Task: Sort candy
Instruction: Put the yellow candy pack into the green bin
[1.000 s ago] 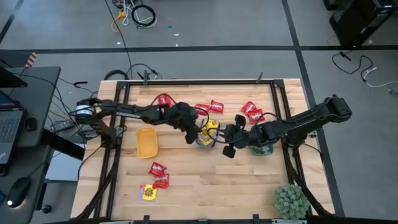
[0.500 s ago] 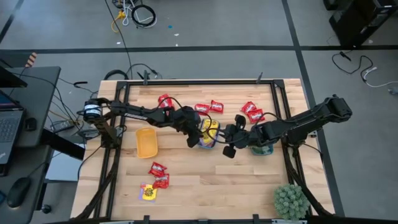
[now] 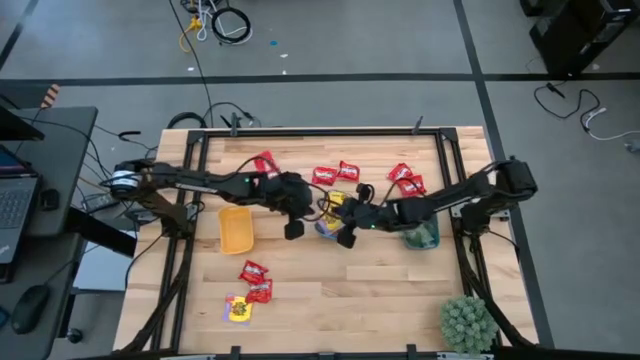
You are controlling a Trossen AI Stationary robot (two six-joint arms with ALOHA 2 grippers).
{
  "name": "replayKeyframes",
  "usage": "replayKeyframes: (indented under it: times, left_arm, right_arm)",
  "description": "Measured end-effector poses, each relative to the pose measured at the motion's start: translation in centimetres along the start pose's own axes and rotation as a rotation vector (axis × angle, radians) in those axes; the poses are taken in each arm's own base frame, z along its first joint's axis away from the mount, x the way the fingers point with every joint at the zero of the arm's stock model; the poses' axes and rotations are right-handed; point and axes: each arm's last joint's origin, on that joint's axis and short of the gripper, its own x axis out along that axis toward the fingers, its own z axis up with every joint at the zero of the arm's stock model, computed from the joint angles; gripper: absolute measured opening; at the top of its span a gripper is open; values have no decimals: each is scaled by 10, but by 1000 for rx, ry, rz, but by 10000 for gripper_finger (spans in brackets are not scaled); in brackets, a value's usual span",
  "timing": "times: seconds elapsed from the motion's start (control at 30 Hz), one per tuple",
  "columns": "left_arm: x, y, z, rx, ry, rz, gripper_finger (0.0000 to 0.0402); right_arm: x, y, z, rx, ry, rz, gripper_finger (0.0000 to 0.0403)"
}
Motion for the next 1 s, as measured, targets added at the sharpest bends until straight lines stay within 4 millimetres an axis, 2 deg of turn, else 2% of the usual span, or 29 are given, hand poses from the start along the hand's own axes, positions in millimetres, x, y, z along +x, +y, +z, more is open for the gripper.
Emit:
replayKeyframes:
  times: [0.17, 0.33, 0.47, 0.7, 0.87, 1.0]
  left_arm:
    - [-11, -5, -25, 13, 21, 17, 3]
    - [-26, -14, -43, -6, -20, -19, 2]
    - [-40, -23, -50, 17, -10, -49, 1]
    - [-57, -32, -58, 40, 56, -66, 1]
    - [-62, -41, -66, 46, 123, -104, 1]
    - [-65, -57, -77, 61, 222, -161, 1]
  right_arm:
    - [27, -8, -11, 21, 45, 66, 5]
    - [44, -12, -22, 0, 115, 130, 2]
    - [46, -13, -22, -53, 135, 207, 0]
    - [35, -20, -15, -191, 151, 258, 0]
    - [33, -24, -12, -253, 142, 317, 1]
    - [33, -24, -10, -241, 128, 309, 6]
